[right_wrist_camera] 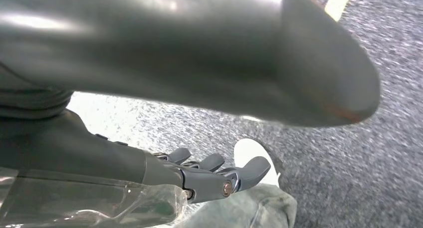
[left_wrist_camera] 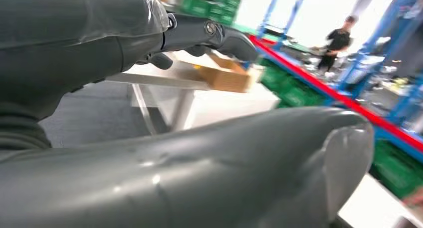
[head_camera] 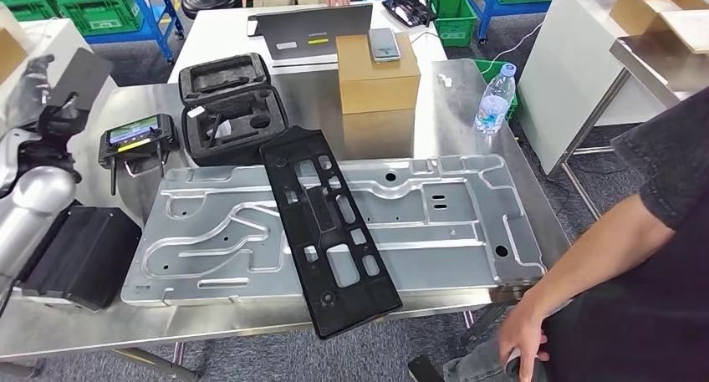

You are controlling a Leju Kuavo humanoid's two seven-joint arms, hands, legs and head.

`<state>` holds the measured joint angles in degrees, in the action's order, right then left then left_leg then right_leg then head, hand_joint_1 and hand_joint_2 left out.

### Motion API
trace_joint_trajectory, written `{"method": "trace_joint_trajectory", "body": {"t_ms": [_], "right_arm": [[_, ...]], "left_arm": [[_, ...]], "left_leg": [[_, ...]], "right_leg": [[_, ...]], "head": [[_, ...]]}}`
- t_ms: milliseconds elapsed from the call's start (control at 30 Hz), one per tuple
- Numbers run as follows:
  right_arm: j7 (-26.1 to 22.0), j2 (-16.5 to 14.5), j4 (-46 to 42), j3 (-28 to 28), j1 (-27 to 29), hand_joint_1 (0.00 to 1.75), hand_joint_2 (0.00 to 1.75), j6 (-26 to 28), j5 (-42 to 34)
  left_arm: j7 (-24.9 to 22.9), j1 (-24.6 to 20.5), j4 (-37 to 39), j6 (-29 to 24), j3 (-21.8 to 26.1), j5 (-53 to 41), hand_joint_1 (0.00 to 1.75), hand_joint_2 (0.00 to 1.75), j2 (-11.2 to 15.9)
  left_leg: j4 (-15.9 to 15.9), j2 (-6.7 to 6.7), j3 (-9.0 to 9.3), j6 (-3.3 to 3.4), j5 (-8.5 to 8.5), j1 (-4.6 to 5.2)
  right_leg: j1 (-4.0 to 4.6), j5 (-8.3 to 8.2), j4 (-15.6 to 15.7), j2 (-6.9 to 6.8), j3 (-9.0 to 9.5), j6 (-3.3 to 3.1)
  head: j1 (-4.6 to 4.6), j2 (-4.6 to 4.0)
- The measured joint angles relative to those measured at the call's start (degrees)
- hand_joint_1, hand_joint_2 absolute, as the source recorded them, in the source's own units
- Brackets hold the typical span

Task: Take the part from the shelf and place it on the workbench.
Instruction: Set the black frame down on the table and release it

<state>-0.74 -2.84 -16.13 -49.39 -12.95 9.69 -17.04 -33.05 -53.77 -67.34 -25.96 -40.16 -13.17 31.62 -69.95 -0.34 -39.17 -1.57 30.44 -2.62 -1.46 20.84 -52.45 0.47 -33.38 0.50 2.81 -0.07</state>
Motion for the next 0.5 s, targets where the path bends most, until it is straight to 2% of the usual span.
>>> {"method": "trace_joint_trajectory", "body": {"t_ms": [33, 100, 133, 167, 200, 267, 300, 333, 367, 433, 467, 500], "right_arm": [[0.18, 0.01, 0.00, -0.01, 0.10, 0.00, 0.00, 0.05, 0.08], [0.70, 0.17, 0.00, 0.01, 0.22, 0.00, 0.00, 0.40, 0.16], [0.95, 0.32, 0.00, 0.02, 0.25, 0.00, 0.00, 0.67, 0.18], [1.16, 0.53, 0.00, 0.04, 0.31, 0.00, 0.00, 0.98, 0.20], [1.40, 0.73, 0.00, 0.05, 0.38, 0.00, 0.00, 1.30, 0.21], [1.77, 1.02, 0.00, 0.07, 0.71, 0.00, 0.00, 2.20, 0.15], [1.89, 1.14, 0.00, 0.09, 0.93, 0.00, 0.00, 2.85, 0.01], [1.86, 1.27, 0.00, 0.12, 1.18, 0.00, 0.00, 3.51, -0.14], [1.82, 1.33, 0.00, 0.15, 1.41, 0.00, 0.00, 4.11, -0.27], [1.75, 1.37, 0.00, 0.19, 1.70, 0.00, 0.00, 4.77, -0.38], [1.75, 1.37, 0.00, 0.19, 1.80, 0.00, 0.00, 4.91, -0.37], [1.75, 1.35, -0.01, 0.19, 1.91, 0.00, 0.00, 4.97, -0.34]], "left_arm": [[-0.20, 0.68, -0.49, -0.02, 0.49, -0.40, 0.00, 0.00, 0.51], [-0.54, 1.76, -1.51, -0.02, 1.55, -1.48, 0.00, 0.00, 1.28], [-0.67, 2.30, -2.06, -0.01, 2.12, -2.00, 0.00, 0.00, 1.60], [-0.81, 2.89, -2.54, 0.00, 2.68, -2.47, 0.00, 0.00, 1.89], [-0.91, 3.56, -2.99, 0.00, 3.19, -2.84, 0.00, 0.00, 2.16], [-1.16, 4.92, -3.93, 0.00, 4.02, -3.48, 0.00, 0.00, 2.61], [-1.40, 5.53, -4.52, 0.01, 4.44, -3.87, 0.00, 0.00, 2.84], [-1.71, 6.11, -5.23, 0.02, 4.95, -4.25, 0.00, 0.00, 3.13], [-2.06, 6.67, -5.92, 0.01, 5.50, -4.60, 0.00, 0.00, 3.46], [-2.68, 7.87, -7.27, -0.01, 6.63, -5.10, 0.00, 0.00, 4.26], [-2.93, 8.53, -7.88, -0.03, 7.16, -5.27, 0.00, 0.00, 4.66], [-3.14, 9.19, -8.50, -0.05, 7.71, -5.39, 0.00, 0.00, 5.10]], "left_leg": [[1.54, 0.03, 1.42, -0.22, -0.85, -0.17], [9.78, 0.10, 6.63, -0.95, -3.29, -0.66], [13.04, -0.11, 8.70, -0.98, -4.33, -0.70], [15.10, -0.32, 9.91, -0.83, -4.72, -0.69], [15.56, -0.58, 10.08, -0.38, -4.74, -0.55], [14.83, -0.76, 9.24, 0.85, -5.08, -0.36], [14.64, -0.72, 8.75, 1.47, -5.42, -0.30], [14.61, -0.62, 8.24, 2.06, -5.85, -0.24], [14.62, -0.51, 7.70, 2.63, -6.38, -0.11], [14.61, -0.31, 6.53, 3.34, -7.37, 0.46], [14.60, -0.25, 5.98, 3.55, -7.82, 0.81], [14.60, -0.20, 5.43, 3.73, -8.27, 1.20]], "right_leg": [[-0.14, -0.27, -0.10, -0.05, -0.44, 0.30], [-0.39, -0.73, -0.65, -0.18, -1.41, 1.09], [-0.42, -0.93, -0.92, -0.24, -1.81, 1.50], [-0.25, -1.12, -1.18, -0.23, -2.09, 1.91], [-0.07, -1.39, -1.35, -0.17, -2.32, 2.31], [-0.06, -1.92, -1.45, -0.05, -2.67, 2.95], [-0.20, -1.38, -1.98, -0.10, -3.10, 3.15], [-0.29, 0.24, -3.55, -0.16, -3.80, 3.25], [-0.29, 2.83, -6.52, -0.24, -4.90, 3.25], [-0.02, 8.82, -15.25, -0.31, -7.56, 3.06], [0.16, 10.60, -19.04, -0.31, -8.36, 2.87], [0.39, 11.17, -20.97, -0.30, -8.21, 2.53]], "head": [[0.01, 0.00], [0.06, 0.00], [0.04, 0.00], [0.01, 0.00], [-0.03, 0.01], [-0.20, 0.01], [-0.28, 0.01], [-0.38, 0.00], [-0.49, 0.00], [-0.63, 0.00], [-0.67, 0.00], [-0.68, 0.00]]}}
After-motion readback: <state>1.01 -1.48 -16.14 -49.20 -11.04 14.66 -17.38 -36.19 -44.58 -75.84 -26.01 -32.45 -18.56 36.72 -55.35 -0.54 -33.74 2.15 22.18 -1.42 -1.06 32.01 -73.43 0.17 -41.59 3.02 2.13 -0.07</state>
